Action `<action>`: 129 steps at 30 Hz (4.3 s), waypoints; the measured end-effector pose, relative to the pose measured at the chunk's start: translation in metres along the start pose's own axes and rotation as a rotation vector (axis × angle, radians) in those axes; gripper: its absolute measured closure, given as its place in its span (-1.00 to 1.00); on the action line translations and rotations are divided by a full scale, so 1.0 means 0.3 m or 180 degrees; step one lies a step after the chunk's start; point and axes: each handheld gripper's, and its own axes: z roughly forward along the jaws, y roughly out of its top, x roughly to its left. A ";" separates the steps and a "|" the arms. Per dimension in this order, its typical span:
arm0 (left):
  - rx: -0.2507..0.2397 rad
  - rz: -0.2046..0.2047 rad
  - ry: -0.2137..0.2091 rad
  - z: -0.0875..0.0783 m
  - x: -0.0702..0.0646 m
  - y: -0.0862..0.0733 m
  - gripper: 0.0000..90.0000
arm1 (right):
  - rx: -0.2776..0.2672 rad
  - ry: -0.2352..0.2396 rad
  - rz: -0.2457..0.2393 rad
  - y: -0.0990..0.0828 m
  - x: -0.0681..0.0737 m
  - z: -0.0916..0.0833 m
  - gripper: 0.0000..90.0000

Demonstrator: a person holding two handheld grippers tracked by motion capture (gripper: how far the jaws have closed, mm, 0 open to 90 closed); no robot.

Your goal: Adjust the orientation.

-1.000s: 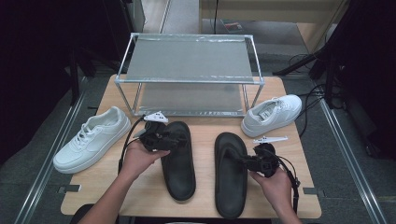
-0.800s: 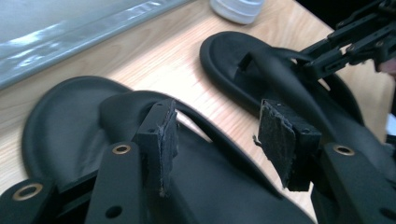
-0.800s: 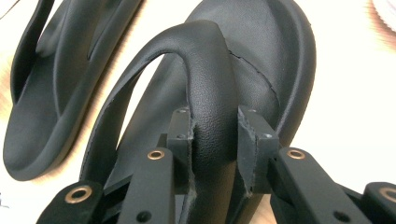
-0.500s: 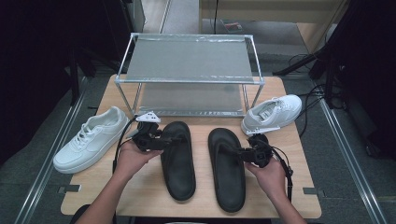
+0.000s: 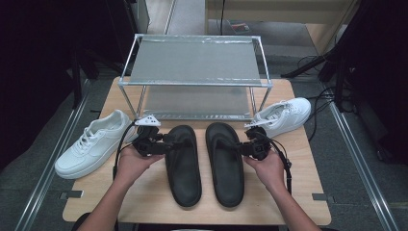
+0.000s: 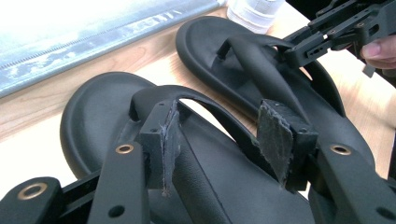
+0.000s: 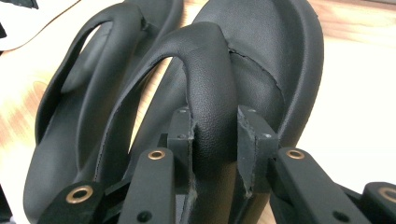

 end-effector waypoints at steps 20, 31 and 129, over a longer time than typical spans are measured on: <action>0.0020 0.0034 -0.0102 -0.014 0.011 -0.020 0.41 | 0.0100 0.0016 -0.0062 0.063 0.016 0.105 0.55; 0.0173 -0.0081 -0.0219 -0.013 0.027 -0.017 0.83 | 0.0032 0.0097 -0.0258 0.045 0.016 0.104 0.17; 0.0375 -0.0111 -0.0284 -0.006 0.065 -0.084 0.42 | -0.0600 0.0043 -0.0532 -0.119 0.037 -0.096 0.66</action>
